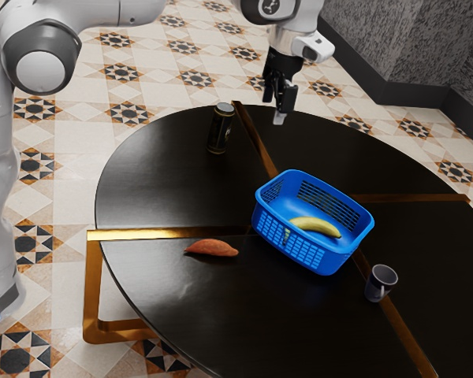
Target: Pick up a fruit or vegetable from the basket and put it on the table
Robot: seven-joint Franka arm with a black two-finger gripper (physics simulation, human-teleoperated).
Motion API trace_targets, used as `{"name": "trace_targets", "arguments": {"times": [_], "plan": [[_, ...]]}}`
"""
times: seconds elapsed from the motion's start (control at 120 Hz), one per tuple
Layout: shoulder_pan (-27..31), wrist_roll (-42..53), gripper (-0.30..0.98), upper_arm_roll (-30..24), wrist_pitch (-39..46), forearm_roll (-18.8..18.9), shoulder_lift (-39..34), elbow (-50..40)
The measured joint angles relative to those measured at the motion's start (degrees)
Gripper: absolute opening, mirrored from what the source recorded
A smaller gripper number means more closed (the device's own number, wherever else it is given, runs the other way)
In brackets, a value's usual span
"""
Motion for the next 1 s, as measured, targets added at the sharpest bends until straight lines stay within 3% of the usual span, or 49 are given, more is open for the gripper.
{"name": "trace_targets", "arguments": {"times": [0.467, 0.708, 1.0], "plan": [[0.0, -0.27, 0.69, -1.13, -0.11, -0.31, -0.3, 0.27], [-0.38, -0.37, 0.69, -8.05, 0.13, -0.37, 1.06, -0.16], [-0.13, -0.62, 0.69, -8.96, 1.08, -1.05, 5.02, -0.19]]}}
